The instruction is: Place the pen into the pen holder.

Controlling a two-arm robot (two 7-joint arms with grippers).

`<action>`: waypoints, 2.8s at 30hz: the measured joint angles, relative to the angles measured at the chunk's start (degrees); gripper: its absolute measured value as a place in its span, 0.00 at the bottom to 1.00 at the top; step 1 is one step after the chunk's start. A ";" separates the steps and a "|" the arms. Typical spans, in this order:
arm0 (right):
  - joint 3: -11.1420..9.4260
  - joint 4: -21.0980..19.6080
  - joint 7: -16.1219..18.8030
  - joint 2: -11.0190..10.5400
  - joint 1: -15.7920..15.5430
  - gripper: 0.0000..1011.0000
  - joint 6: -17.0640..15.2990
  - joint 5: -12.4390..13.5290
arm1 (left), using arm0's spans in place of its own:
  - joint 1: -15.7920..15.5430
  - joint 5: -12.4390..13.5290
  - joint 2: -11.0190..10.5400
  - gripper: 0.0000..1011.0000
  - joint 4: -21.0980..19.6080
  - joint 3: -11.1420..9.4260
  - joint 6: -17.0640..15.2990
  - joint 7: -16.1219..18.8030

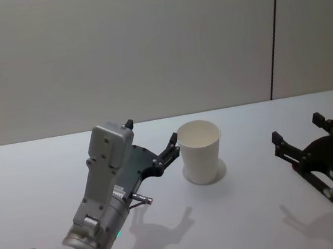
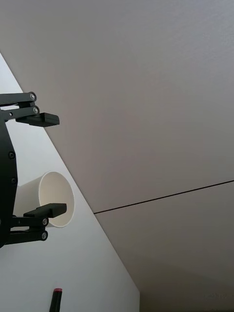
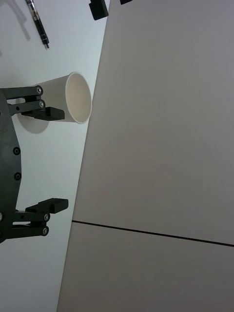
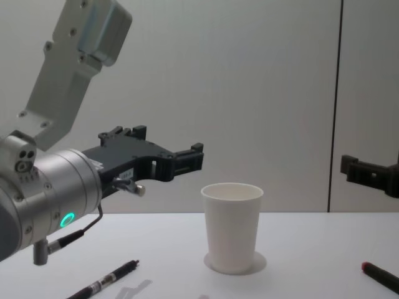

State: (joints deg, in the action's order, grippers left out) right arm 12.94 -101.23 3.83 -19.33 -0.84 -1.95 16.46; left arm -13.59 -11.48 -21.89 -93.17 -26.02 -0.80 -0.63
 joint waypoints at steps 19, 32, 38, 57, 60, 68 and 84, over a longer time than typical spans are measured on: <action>0.00 0.00 0.00 0.00 0.00 0.99 0.00 0.00 | 0.00 0.00 0.00 0.99 0.00 0.00 0.00 0.00; 0.00 0.00 0.00 0.00 0.00 0.99 0.00 0.00 | 0.00 0.00 0.00 0.99 0.00 0.00 0.00 0.00; 0.00 0.00 0.00 0.00 0.00 0.99 0.00 0.00 | 0.00 0.00 0.00 0.99 0.00 0.00 0.00 0.00; -0.93 -0.37 1.13 -0.54 0.41 0.99 -2.54 2.44 | 0.00 0.00 0.00 0.99 0.00 0.00 0.00 0.00; -1.39 -0.58 1.44 -0.79 0.82 0.99 -4.34 3.67 | 0.00 0.00 0.00 0.99 0.00 0.00 0.00 0.00; -2.23 -0.82 1.99 -1.25 1.82 0.99 -8.67 5.76 | 0.00 0.00 0.00 0.99 0.00 0.00 0.00 0.00; -3.79 0.43 2.31 -1.61 6.24 0.99 -21.27 9.54 | 0.00 0.00 0.00 0.99 0.00 0.00 0.00 0.00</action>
State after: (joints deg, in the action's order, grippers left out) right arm 9.15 -100.79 6.13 -20.94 5.40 -23.22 26.01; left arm -13.59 -11.48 -21.89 -93.17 -26.02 -0.80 -0.63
